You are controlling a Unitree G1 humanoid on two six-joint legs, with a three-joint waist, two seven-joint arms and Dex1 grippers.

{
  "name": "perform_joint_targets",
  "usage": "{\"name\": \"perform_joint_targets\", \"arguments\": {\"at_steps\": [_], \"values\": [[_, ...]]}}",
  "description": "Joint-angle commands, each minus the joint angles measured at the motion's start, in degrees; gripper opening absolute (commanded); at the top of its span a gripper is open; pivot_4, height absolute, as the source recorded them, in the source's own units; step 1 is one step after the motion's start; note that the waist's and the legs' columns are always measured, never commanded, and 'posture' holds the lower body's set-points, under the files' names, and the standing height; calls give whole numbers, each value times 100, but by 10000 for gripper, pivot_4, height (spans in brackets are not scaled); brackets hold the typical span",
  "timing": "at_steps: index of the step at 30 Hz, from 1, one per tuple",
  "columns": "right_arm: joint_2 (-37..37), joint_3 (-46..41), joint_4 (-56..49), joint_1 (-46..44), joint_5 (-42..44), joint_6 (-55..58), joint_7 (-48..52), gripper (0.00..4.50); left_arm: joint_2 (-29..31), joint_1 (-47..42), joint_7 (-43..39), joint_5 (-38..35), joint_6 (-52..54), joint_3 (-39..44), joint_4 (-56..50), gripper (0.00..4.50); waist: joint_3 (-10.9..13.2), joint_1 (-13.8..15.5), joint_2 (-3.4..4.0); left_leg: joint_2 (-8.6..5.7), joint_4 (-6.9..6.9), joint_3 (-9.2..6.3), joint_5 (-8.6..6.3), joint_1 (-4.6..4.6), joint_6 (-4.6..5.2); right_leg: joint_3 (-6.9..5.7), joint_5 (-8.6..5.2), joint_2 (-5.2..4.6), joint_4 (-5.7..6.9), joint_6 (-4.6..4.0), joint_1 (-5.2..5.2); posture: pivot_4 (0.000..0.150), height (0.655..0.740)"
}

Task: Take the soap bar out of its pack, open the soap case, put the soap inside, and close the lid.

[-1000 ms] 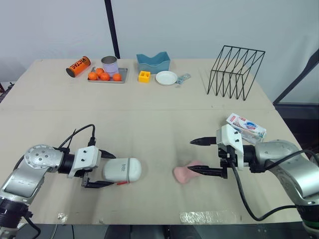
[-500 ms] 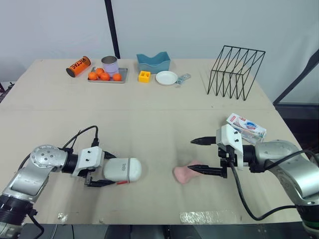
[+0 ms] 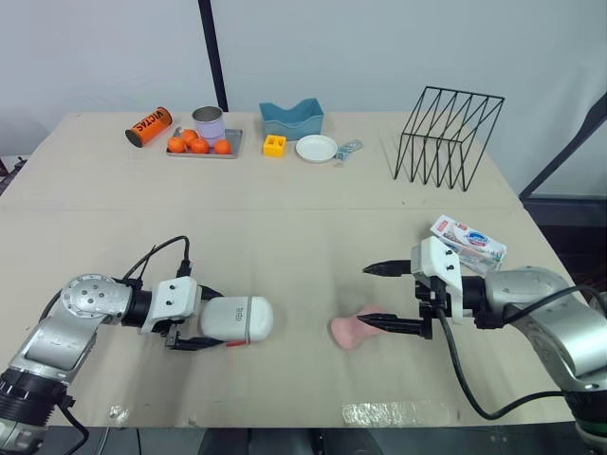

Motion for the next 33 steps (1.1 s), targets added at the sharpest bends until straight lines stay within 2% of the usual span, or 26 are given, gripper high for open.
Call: {"name": "perform_joint_targets", "arguments": {"at_steps": [1, 7, 10, 12, 16, 19, 24, 28, 33], "values": [[-190, -283, -92, -77, 208, 171, 84, 45000, 144, 20, 26, -123, -486, 388, -144, 34691, 0, 0, 0, 0, 0, 0, 0, 0, 0, 0, 0, 0, 0, 0, 0, 1500, 7400], [-891, -594, -270, 206, 316, 330, 521, 45000, 166, 442, 129, -302, -438, 587, -469, 34691, 0, 1, 1, -2, -1, 2, -1, 0, 2, 1, -1, -6, -2, 2, 0, 1500, 7400], [-865, -563, -209, -97, 681, 973, 286, 45000, 30, 465, 277, -320, -545, 593, -515, 34691, 0, 0, 0, 2, 0, 1, -1, 2, 2, 0, 1, -1, 0, -1, 1, 1500, 7400], [-583, -547, -142, -442, 1334, 1843, -20, 45000, -88, 425, 390, -350, -625, 594, -566, 34691, 0, -17, -1, 3, 3, 5, 0, 5, 1, 5, 2, 0, 2, -2, 1, 1500, 7400], [-82, -372, -158, -832, 2108, 3023, -550, 45000, -294, 389, 565, -456, -650, 633, -671, 34691, -2, 0, -7, 7, 6, 2, -1, 2, 1, 2, 4, 7, 0, -4, 3, 1500, 7400], [643, -327, 81, -1270, 2936, 4146, -1139, 45000, -365, 391, 694, -642, -393, 669, -866, 34691, -2, -8, -11, 6, 6, 1, -2, -5, 3, 1, 4, 6, 0, -3, -2, 1500, 7400], [1967, -409, 1054, -2131, 3268, 5702, -2261, 45000, -392, 448, 830, -771, -207, 655, -1131, 34691, -2, -17, -12, 7, 11, 2, -1, -4, 3, 3, 5, 8, 7, -5, -4, 1500, 7400], [2354, -465, 1845, -2495, 3887, 5991, -2846, 45000, -409, 519, 860, -682, -213, 581, -1232, 34691, -2, 4, -12, 4, 10, -4, -3, -15, 4, -4, 4, 5, 4, -3, -11, 1500, 7400], [2505, -397, 2300, -2681, 4423, 5991, -3457, 45000, -446, 555, 929, -644, -195, 507, -1317, 34691, -3, -2, -12, 4, 14, -8, -3, -31, 5, -8, 4, 6, 5, -4, -25, 1500, 7400]]}}
